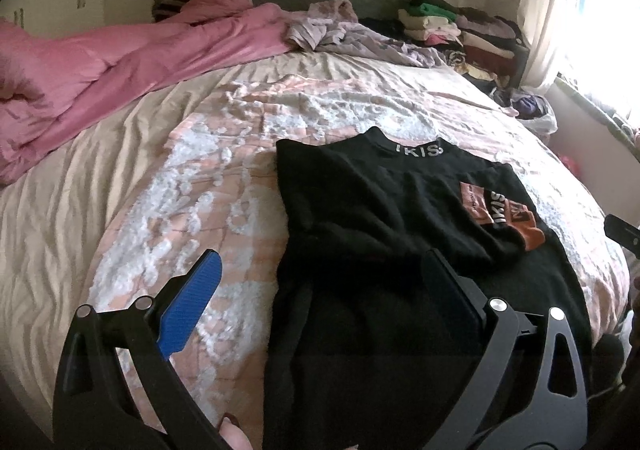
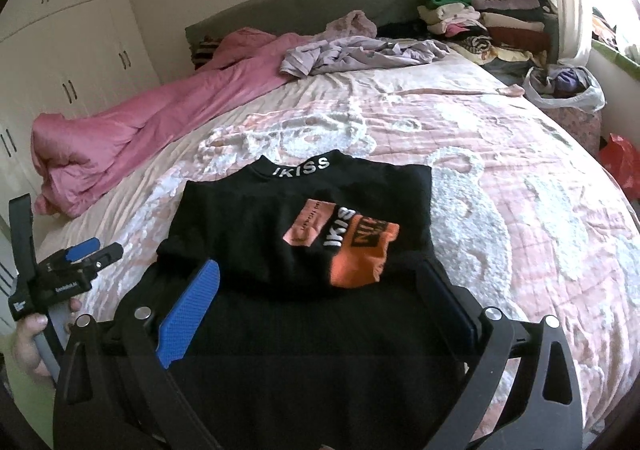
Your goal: Fold small clothes
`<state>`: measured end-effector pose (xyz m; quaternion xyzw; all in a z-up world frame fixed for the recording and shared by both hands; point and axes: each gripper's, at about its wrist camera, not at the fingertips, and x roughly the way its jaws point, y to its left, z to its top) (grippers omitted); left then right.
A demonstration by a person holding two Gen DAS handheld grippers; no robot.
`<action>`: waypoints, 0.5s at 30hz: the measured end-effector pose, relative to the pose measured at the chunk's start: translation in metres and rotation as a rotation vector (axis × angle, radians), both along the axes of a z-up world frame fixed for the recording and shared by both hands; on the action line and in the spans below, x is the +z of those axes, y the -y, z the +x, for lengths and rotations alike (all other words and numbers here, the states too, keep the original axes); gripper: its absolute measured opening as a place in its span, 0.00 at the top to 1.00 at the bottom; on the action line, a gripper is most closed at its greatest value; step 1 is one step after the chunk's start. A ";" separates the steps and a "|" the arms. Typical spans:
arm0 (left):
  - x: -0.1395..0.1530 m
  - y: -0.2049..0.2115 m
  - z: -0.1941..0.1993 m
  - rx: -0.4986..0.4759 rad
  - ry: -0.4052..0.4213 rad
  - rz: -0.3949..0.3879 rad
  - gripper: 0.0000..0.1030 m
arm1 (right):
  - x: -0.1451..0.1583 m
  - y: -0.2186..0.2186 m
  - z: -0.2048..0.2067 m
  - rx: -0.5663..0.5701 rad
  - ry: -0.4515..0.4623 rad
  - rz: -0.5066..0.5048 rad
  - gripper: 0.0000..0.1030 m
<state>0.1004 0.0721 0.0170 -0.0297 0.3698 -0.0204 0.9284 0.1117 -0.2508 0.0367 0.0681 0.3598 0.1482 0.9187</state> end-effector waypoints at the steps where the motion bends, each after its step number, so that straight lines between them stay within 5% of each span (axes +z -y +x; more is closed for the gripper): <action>1: 0.000 -0.001 -0.002 0.003 0.000 0.001 0.09 | 0.000 0.003 -0.003 -0.005 -0.001 -0.003 0.04; 15: -0.007 -0.028 -0.037 0.061 -0.055 -0.009 0.09 | -0.022 0.034 -0.040 -0.031 -0.063 -0.014 0.04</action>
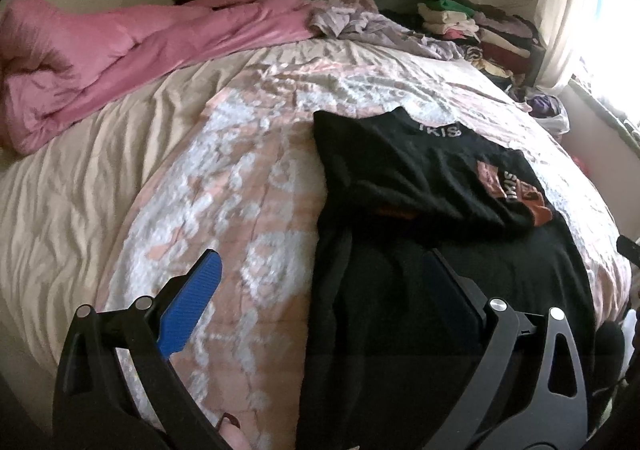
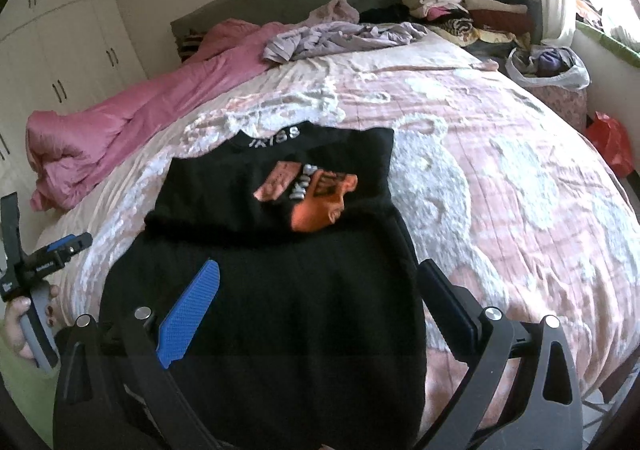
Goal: Fold small clothes
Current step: 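Close the left gripper on the sweatshirt hem while the right gripper grasps the hem too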
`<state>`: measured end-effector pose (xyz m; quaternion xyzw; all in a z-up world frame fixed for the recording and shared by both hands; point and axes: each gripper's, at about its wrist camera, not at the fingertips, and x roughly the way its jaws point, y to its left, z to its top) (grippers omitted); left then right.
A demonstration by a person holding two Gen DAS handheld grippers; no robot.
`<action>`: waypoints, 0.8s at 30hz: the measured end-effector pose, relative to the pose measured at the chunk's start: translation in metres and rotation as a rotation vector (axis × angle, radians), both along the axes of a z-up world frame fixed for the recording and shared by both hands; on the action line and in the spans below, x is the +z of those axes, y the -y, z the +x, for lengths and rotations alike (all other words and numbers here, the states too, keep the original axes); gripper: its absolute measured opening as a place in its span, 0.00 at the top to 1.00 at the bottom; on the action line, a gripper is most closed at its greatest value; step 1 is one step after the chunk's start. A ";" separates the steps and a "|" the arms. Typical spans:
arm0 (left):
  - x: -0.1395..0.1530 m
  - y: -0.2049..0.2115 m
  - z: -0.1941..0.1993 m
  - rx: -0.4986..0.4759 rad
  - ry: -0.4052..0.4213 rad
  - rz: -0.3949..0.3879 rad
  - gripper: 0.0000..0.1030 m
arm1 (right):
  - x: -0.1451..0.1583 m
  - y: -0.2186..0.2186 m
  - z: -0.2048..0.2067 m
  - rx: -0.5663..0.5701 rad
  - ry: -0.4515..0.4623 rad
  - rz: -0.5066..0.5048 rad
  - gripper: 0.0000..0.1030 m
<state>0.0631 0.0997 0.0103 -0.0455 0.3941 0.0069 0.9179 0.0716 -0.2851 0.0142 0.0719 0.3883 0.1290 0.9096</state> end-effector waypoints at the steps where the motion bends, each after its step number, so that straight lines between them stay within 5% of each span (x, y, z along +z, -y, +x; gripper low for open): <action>1: -0.001 -0.002 -0.003 0.002 -0.006 -0.005 0.09 | -0.001 0.000 -0.002 0.001 -0.004 -0.001 0.04; 11: -0.022 -0.017 -0.037 0.000 -0.066 -0.037 0.10 | -0.017 0.005 -0.019 0.017 -0.041 -0.020 0.04; 19: -0.047 -0.025 -0.062 -0.030 -0.149 -0.112 0.46 | -0.033 0.013 -0.037 0.022 -0.075 -0.047 0.04; 24: -0.065 -0.022 -0.074 -0.060 -0.206 -0.147 0.56 | -0.046 0.016 -0.046 0.027 -0.114 -0.064 0.04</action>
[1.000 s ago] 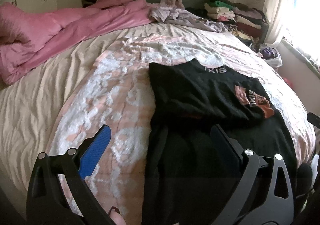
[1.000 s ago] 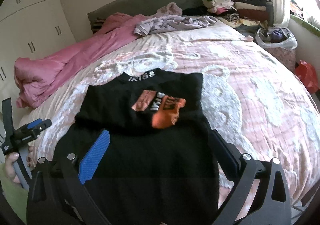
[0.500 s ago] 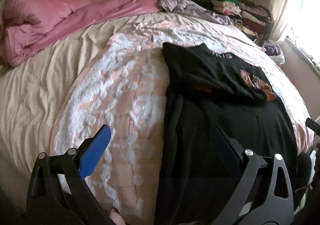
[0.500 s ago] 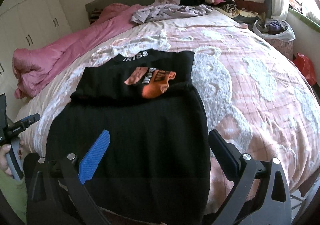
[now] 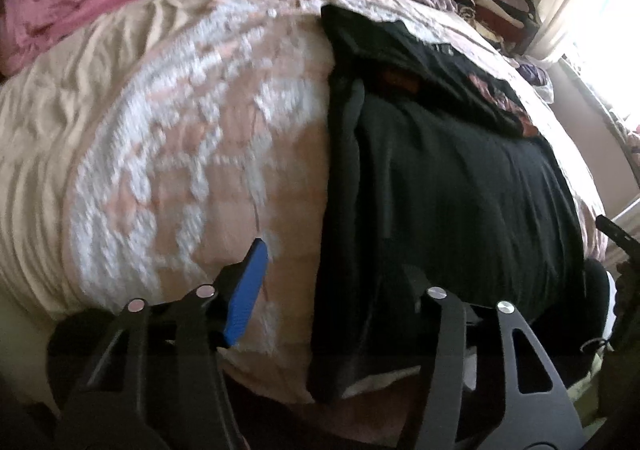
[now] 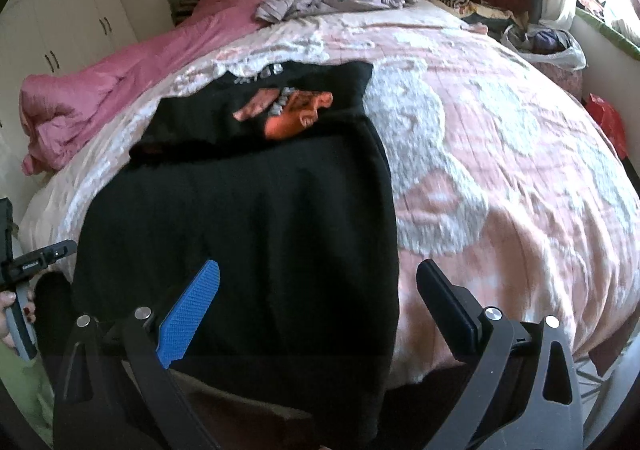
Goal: Fold small clothes
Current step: 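Close the left gripper on the sweatshirt hem while the right gripper grasps the hem too, then lift the hem with both grippers and fold it over toward the collar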
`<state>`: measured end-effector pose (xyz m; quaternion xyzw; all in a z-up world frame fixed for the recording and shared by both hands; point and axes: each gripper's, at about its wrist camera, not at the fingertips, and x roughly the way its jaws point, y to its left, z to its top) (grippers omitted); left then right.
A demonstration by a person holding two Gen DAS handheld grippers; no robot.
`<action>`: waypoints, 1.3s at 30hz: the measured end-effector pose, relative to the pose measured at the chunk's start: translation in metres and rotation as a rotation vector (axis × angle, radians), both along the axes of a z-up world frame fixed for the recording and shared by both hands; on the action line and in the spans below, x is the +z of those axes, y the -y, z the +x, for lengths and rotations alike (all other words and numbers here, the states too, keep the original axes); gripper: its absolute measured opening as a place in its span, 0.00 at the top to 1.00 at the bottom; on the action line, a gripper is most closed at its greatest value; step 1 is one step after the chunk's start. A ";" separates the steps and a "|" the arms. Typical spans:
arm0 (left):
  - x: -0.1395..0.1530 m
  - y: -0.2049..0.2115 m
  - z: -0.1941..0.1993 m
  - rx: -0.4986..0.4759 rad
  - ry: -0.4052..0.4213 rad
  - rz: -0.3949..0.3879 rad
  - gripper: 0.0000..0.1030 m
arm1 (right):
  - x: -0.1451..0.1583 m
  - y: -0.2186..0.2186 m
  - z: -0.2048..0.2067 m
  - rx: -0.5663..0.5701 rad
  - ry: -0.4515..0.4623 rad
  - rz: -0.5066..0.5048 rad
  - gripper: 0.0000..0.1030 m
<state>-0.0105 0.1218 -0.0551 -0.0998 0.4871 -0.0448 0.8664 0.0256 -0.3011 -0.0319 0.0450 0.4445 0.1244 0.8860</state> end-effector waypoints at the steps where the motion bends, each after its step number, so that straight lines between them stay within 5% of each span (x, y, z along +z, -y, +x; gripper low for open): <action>1: -0.003 0.001 -0.001 -0.005 -0.009 -0.011 0.61 | -0.002 0.000 -0.001 0.003 -0.004 -0.004 0.04; 17: -0.019 0.015 -0.011 -0.046 -0.065 -0.027 0.77 | -0.025 0.015 -0.012 0.008 -0.094 -0.001 0.06; 22: -0.016 0.016 -0.014 -0.062 -0.060 -0.045 0.90 | -0.037 0.017 -0.007 0.018 -0.152 0.040 0.30; 27: -0.017 0.020 -0.017 -0.077 -0.065 -0.045 0.91 | -0.045 0.017 -0.008 0.024 -0.170 0.014 0.70; 36: -0.026 0.016 -0.013 -0.063 -0.090 -0.069 0.88 | -0.053 0.026 -0.006 0.018 -0.192 0.029 0.68; 39: -0.020 0.020 -0.015 -0.080 -0.070 -0.036 0.97 | -0.041 0.025 -0.010 0.039 -0.126 0.059 0.92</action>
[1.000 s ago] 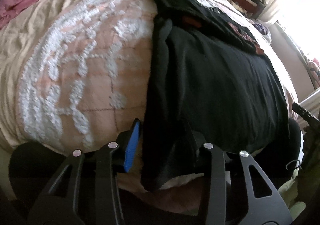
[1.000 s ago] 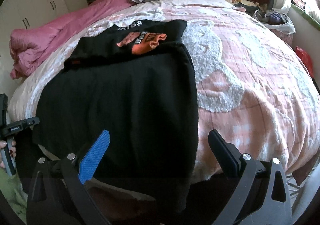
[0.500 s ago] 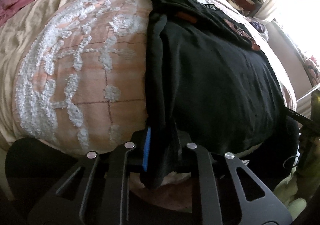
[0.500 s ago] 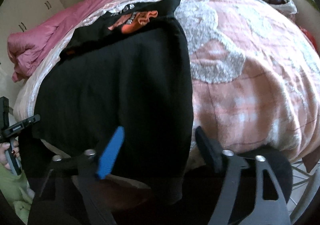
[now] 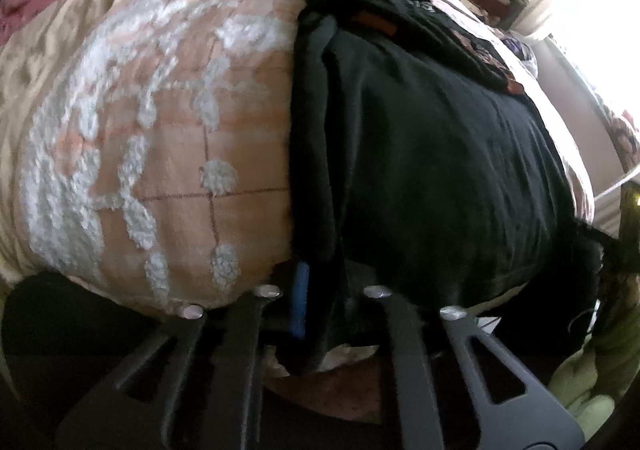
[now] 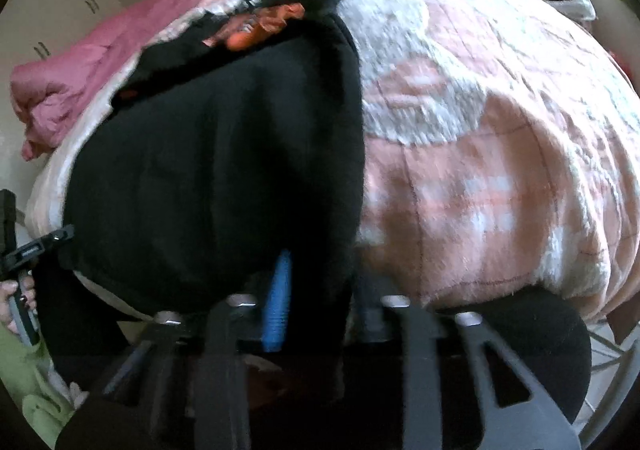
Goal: Fold small clothes
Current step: 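Lift the hem with both grippers and fold it over toward the collar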
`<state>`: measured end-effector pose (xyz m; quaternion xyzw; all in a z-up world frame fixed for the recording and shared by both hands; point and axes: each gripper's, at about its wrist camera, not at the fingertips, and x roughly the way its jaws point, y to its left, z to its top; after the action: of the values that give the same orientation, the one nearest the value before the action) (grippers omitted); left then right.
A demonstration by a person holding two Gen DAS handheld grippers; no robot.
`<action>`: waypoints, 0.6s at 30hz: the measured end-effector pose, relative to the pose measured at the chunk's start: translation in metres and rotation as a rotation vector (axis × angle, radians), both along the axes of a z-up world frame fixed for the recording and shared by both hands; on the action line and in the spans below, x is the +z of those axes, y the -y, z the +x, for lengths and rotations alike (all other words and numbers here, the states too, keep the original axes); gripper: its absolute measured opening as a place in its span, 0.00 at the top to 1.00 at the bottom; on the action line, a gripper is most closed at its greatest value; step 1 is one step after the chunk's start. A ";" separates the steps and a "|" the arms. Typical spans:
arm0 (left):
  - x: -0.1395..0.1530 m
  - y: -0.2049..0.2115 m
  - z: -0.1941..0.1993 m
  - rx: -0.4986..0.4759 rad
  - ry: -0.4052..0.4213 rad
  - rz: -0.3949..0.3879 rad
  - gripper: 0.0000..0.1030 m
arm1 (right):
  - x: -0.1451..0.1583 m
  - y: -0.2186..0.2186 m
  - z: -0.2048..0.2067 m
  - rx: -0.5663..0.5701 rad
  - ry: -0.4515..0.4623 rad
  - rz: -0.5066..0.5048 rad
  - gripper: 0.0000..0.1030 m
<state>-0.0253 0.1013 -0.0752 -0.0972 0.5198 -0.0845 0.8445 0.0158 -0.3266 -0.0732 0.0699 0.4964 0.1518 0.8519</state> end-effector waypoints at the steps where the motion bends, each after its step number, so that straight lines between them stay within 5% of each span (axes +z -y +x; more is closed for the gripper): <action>1: 0.004 0.000 0.000 0.001 0.016 -0.002 0.97 | 0.006 0.001 -0.002 0.003 0.026 0.012 0.92; 9: 0.047 -0.023 0.014 0.041 0.121 -0.113 0.98 | 0.067 0.010 0.003 0.027 0.210 0.136 0.93; 18: 0.094 -0.036 0.068 0.105 0.246 -0.167 0.98 | 0.111 0.015 0.053 -0.016 0.332 0.214 0.93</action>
<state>0.0427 0.1372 0.0189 -0.1830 0.3980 -0.0943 0.8940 0.0688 -0.3421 0.0381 0.1381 0.3296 0.2063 0.9109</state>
